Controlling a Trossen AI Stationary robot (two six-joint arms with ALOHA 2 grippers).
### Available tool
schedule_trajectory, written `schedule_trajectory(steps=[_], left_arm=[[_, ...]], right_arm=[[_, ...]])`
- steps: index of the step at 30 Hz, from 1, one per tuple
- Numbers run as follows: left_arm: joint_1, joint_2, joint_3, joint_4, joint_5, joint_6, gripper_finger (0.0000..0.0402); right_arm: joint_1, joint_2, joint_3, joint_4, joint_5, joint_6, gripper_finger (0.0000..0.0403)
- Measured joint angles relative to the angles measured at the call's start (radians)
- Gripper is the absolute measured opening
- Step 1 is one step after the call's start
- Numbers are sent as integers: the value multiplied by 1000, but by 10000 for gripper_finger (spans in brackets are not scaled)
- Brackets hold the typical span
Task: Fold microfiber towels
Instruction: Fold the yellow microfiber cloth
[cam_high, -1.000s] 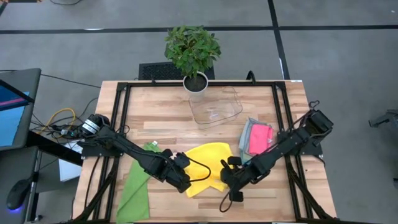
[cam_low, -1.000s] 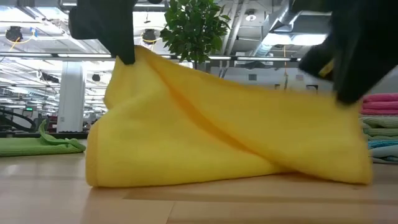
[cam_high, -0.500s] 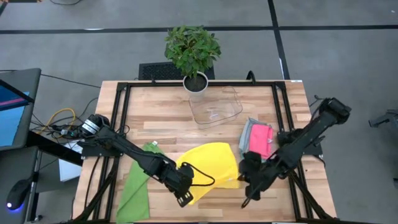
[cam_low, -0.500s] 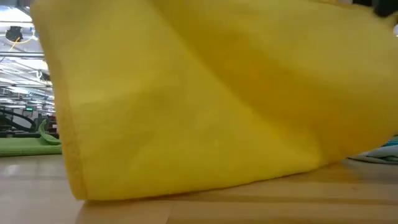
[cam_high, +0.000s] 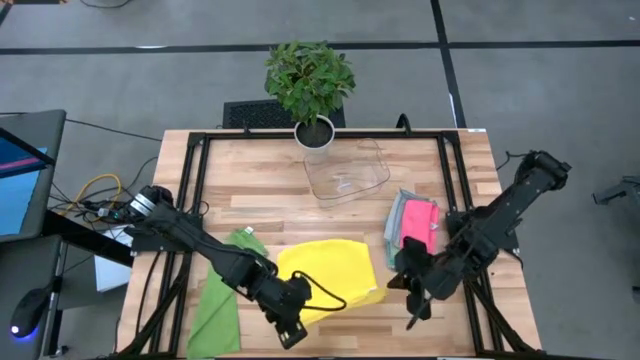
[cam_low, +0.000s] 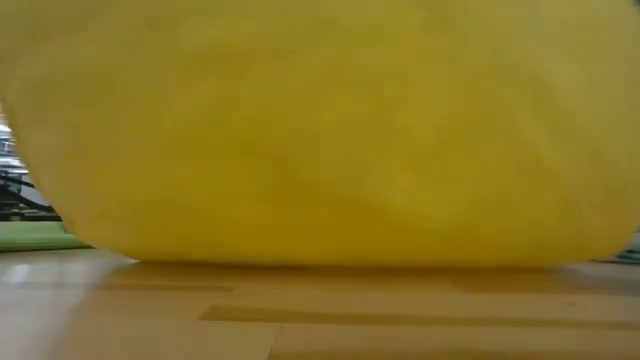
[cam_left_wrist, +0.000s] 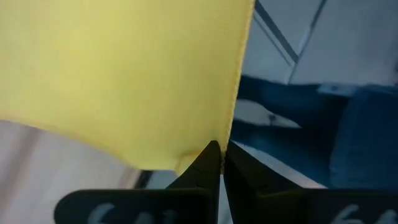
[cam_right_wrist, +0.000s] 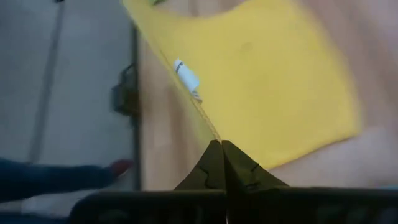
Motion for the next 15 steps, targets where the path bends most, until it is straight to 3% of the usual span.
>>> schedule_trajectory(steps=[4, 9, 13, 15], left_arm=[[34, -13, 142, -231, -167, 99, 4], [132, -14, 325, -627, -390, 235, 4], [255, -16, 417, -849, -500, 409, 4], [332, -21, 438, -849, -512, 499, 4]], right_arm=[[-60, -16, 81, -124, 120, -111, 5], [-212, -20, 229, -312, 238, -342, 5], [-376, -21, 340, -342, 313, -570, 5], [-458, -21, 390, -343, 342, -664, 5]])
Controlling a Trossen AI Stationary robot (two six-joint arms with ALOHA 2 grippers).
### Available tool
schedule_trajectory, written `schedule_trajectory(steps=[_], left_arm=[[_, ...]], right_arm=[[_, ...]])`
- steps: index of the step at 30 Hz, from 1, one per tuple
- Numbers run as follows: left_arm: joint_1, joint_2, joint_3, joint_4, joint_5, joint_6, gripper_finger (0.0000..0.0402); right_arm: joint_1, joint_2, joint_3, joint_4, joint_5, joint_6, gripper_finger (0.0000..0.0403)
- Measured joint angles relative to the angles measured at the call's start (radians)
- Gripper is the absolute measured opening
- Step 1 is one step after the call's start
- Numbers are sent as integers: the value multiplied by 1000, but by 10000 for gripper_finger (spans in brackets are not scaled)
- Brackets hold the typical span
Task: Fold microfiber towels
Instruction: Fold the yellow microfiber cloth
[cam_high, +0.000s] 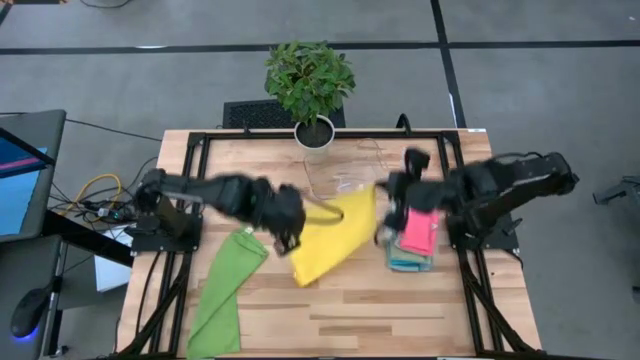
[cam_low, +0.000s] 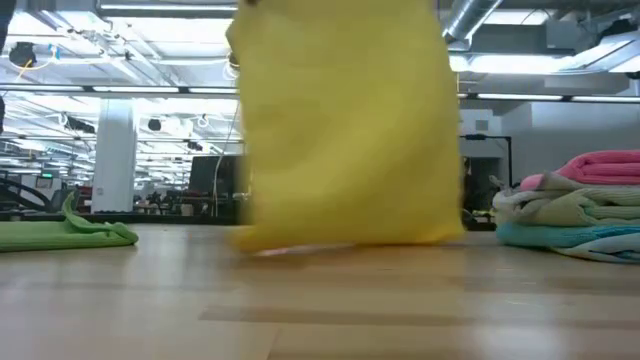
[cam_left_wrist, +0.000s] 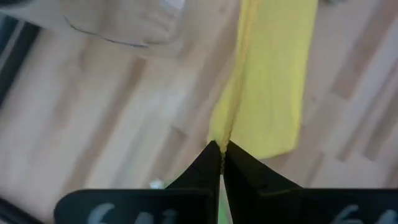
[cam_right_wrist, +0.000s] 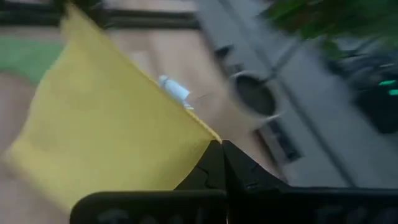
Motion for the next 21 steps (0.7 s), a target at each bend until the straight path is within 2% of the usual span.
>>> schedule_trajectory(steps=[2, 5, 10, 16, 21], left_arm=[[70, -14, 5, 2, 20, 81, 4], [168, -24, 44, 1, 13, 111, 4], [251, -53, 122, 0, 30, 130, 4], [231, -61, 210, -4, 20, 54, 4], [120, -44, 157, -5, 64, -14, 4]], right_arm=[[-65, 0, 48, 0, 25, -74, 5], [-135, 0, 110, -12, 34, -139, 5], [-158, 0, 158, -69, 33, -142, 5], [-60, 2, 148, -128, 34, -8, 5], [106, 6, 87, -124, 27, 182, 5]])
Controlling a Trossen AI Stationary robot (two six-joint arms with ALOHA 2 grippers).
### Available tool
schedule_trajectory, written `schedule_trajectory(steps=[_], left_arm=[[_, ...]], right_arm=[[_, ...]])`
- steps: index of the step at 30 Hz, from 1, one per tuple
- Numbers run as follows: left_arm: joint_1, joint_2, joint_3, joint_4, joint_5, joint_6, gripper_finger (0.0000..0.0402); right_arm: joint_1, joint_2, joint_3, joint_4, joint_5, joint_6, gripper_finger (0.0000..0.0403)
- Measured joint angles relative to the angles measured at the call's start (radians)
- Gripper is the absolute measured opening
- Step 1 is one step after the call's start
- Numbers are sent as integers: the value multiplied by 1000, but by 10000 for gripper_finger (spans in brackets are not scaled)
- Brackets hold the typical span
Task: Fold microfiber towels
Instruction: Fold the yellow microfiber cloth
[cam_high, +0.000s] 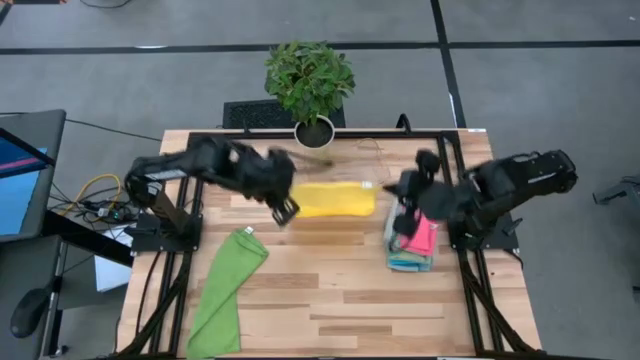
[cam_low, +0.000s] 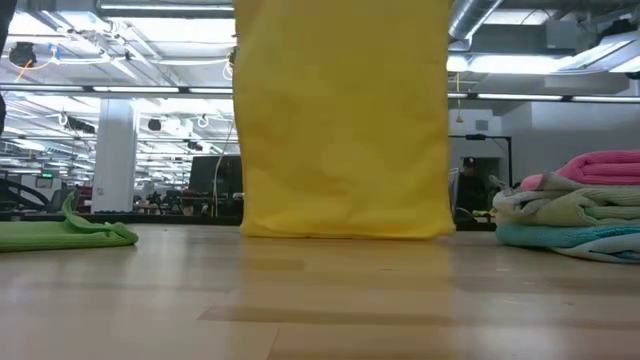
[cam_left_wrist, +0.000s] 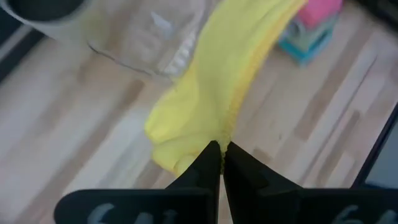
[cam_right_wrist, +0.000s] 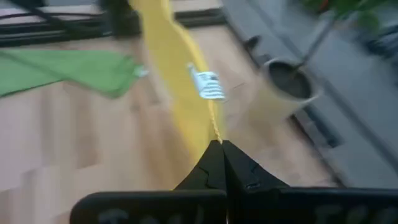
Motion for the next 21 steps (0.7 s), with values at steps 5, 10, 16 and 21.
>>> schedule_trajectory(steps=[5, 10, 16, 21], left_arm=[[-151, 17, -134, 54, -1, -115, 4], [-303, 39, -297, 223, 30, -262, 4], [-460, 95, -463, 545, 111, -406, 4], [-508, 182, -478, 608, 169, -444, 4]], right_arm=[[214, 29, -135, 35, -4, 265, 5], [410, 112, -240, 117, -4, 511, 5], [536, 249, -253, 230, -59, 678, 5], [555, 317, -253, 255, -94, 767, 5]])
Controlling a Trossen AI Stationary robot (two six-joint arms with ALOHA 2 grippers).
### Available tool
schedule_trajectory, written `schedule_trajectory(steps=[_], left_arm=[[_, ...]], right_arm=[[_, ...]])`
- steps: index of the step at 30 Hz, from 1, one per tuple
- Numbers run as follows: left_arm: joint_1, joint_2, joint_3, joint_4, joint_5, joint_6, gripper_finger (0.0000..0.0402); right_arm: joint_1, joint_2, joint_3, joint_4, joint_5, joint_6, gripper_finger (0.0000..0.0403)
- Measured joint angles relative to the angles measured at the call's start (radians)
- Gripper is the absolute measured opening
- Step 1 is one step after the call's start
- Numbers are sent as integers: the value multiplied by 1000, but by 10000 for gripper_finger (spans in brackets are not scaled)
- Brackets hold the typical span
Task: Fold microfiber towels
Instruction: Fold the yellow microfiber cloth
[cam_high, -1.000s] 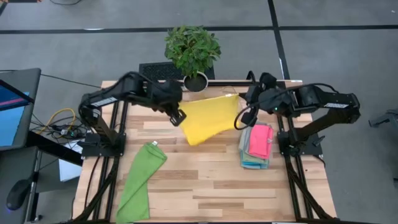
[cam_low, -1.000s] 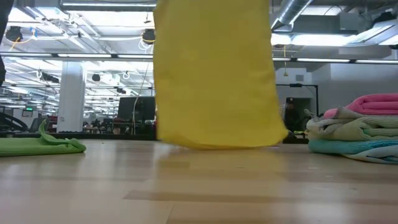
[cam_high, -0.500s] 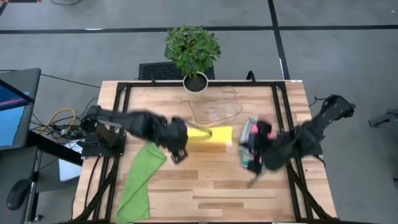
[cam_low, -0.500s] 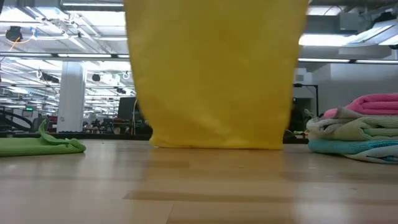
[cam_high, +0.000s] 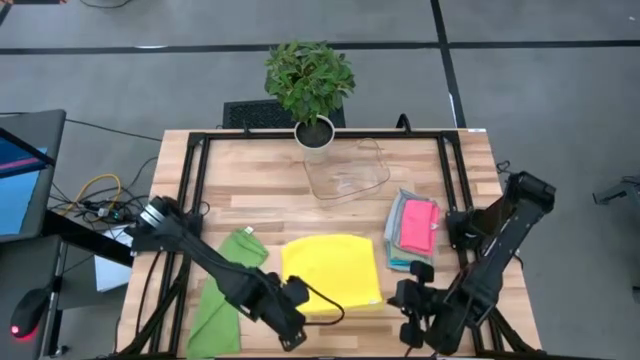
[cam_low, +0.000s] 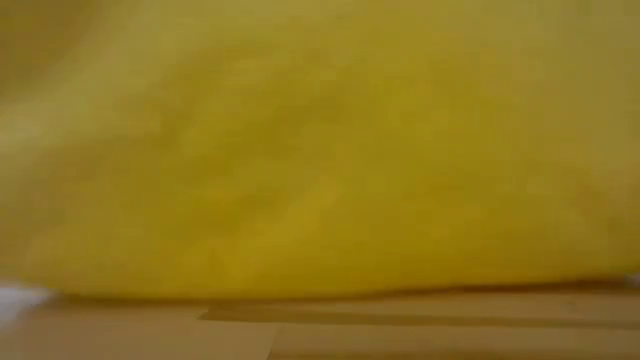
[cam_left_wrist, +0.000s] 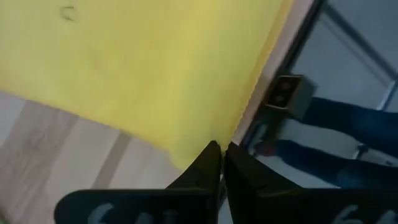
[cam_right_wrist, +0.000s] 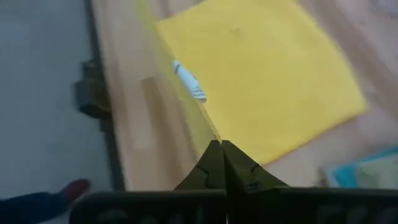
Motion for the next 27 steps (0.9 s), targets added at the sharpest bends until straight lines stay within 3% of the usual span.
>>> schedule_trajectory(steps=[5, 9, 16, 22, 27], left_arm=[[25, 52, 0, -19, -2, 77, 4], [77, 52, 0, -120, -56, 124, 4], [151, 50, 0, -332, -189, 196, 4], [196, 78, -37, -322, -179, 266, 4], [213, 82, -112, -284, -202, 287, 4]], right_arm=[[-69, -2, 0, -140, -12, 15, 5], [-167, 1, -36, -177, -16, -118, 5], [-371, -4, -180, -35, -73, -355, 5], [-504, -4, -281, 117, -172, -501, 5], [-561, -4, -313, 146, -207, -562, 6]])
